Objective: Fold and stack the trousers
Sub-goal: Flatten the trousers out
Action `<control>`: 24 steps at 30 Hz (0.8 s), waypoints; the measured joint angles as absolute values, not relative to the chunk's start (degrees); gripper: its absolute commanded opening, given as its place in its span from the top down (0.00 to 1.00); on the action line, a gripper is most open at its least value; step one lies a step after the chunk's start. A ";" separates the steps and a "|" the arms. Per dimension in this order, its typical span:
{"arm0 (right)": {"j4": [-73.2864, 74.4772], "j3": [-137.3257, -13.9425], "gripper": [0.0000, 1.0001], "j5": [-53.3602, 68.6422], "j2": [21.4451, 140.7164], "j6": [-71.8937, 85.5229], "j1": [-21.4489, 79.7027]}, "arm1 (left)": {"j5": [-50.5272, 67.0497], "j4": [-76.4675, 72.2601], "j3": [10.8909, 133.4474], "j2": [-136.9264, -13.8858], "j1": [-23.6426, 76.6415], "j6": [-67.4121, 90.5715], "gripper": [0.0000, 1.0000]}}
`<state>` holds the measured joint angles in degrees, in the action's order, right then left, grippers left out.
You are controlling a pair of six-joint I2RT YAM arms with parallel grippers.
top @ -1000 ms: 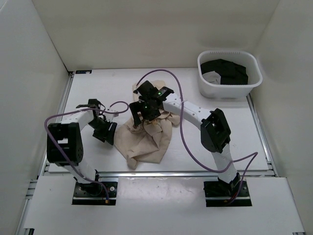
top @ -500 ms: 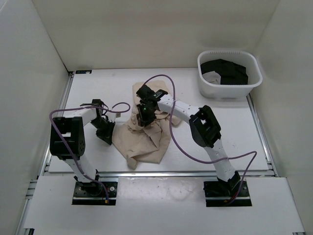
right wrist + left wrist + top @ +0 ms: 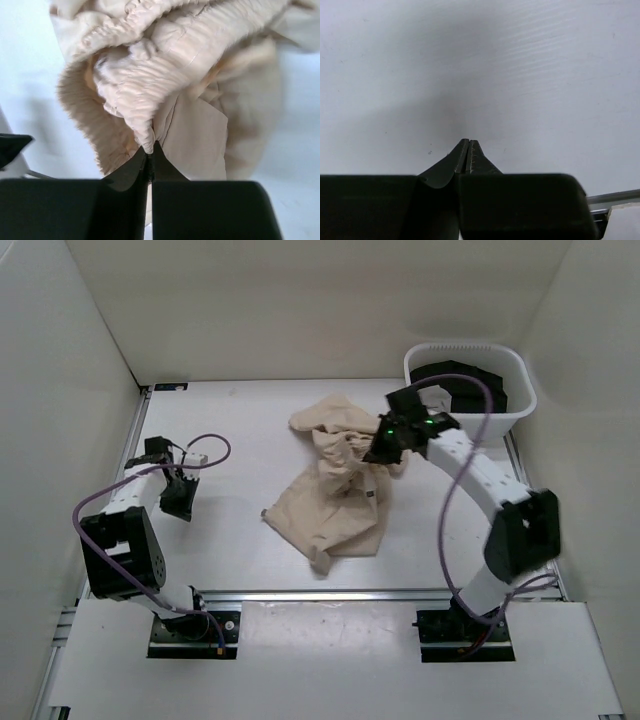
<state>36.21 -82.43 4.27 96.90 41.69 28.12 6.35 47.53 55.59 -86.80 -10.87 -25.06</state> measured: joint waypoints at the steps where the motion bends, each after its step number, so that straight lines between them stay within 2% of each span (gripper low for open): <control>1: 36.58 -80.07 1.00 3.62 91.79 42.09 26.48 | 6.42 47.77 55.37 -86.50 -11.27 -25.50 0.81; 2: 36.82 -78.50 1.00 3.11 87.74 42.26 25.43 | 6.76 48.18 55.35 -86.46 -11.31 -25.87 0.70; 4: 38.04 -76.97 1.00 2.94 82.13 42.33 24.82 | 8.47 49.69 55.99 -86.70 -10.37 -26.59 0.58; 7: 39.59 -76.90 1.00 3.22 80.14 42.35 25.63 | 12.32 52.88 60.86 -88.51 -5.43 -26.52 0.42; 11: 41.34 -75.29 1.00 3.11 80.60 42.70 25.87 | 16.16 52.84 68.51 -91.77 4.60 -25.63 0.37; 16: 42.61 -75.22 1.00 2.96 80.38 42.76 23.73 | 18.83 51.79 69.91 -98.06 16.19 -23.81 0.36; 21: 42.17 -73.54 1.00 2.96 79.96 42.96 23.16 | 19.55 51.00 69.95 -107.15 21.61 -21.17 0.34; 24: 42.17 -71.90 1.00 2.96 79.92 43.18 23.24 | 18.85 51.59 71.96 -108.62 23.90 -19.88 0.34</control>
<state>42.17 -71.90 2.96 79.92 43.18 23.24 18.85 51.59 71.96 -108.62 23.90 -19.88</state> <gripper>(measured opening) 0.010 0.654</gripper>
